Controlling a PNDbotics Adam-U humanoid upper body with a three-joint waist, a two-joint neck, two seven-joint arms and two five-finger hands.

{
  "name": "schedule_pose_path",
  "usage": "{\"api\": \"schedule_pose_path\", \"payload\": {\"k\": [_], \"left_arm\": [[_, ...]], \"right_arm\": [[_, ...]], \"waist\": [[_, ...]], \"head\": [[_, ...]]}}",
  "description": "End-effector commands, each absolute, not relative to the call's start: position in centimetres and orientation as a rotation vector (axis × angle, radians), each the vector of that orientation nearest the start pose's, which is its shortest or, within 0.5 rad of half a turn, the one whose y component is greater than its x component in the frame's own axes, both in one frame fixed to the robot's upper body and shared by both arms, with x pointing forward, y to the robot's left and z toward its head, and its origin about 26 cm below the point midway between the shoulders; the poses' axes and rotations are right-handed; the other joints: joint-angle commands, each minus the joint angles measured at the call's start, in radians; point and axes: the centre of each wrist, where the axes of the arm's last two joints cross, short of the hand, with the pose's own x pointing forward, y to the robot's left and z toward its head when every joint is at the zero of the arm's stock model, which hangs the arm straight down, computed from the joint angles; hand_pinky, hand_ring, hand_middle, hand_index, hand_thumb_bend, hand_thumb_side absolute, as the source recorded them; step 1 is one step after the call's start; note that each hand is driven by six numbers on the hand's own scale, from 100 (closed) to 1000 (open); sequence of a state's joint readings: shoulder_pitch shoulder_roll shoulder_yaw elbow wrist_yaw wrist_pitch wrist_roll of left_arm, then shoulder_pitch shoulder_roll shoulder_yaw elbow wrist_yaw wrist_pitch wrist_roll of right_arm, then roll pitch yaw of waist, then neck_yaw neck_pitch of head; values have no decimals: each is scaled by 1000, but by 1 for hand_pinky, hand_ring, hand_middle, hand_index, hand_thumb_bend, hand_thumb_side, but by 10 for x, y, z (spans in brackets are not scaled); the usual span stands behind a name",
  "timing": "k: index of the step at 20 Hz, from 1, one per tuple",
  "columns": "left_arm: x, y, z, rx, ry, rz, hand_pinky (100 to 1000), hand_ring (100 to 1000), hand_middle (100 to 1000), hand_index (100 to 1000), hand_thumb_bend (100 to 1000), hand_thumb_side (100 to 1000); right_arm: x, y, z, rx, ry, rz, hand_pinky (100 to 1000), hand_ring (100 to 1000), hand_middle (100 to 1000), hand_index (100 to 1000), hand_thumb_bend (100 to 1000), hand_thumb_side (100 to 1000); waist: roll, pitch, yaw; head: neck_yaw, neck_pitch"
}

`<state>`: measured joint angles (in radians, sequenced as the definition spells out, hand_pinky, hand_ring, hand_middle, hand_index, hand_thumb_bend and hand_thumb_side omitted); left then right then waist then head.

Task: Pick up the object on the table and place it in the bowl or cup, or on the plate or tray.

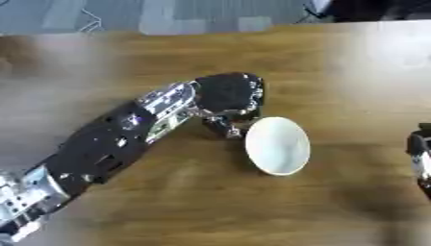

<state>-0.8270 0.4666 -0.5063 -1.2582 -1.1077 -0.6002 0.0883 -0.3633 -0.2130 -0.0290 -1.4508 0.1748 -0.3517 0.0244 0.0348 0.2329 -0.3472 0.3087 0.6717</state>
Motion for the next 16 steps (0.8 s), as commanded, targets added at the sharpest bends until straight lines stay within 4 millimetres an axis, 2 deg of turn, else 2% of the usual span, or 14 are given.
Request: {"api": "schedule_pose_path", "payload": {"k": [1,8,12,16], "left_arm": [[425,192,195,-906,2095,2091,708,122,100,214,444,100],[394,192,253,-901,2075,1995,758,100,100,220,433,100],[390,200,267,-954,2067,2011,776,100,100,222,427,100],[391,205,270,-982,2054,2022,775,100,100,222,426,100]], "right_arm": [[365,-286,79,-300,-2115,424,195,461,575,716,483,532],[360,-303,45,-367,-1989,431,186,458,574,717,487,509],[360,-301,38,-356,-1976,445,186,458,574,716,488,513],[360,-300,37,-352,-1976,449,186,458,575,716,489,516]], "waist": [[-4,-30,6],[-9,-54,33],[-14,-61,40],[-20,-64,42]], "head": [[-5,4],[-16,6],[-14,-8],[-13,-14]]}}
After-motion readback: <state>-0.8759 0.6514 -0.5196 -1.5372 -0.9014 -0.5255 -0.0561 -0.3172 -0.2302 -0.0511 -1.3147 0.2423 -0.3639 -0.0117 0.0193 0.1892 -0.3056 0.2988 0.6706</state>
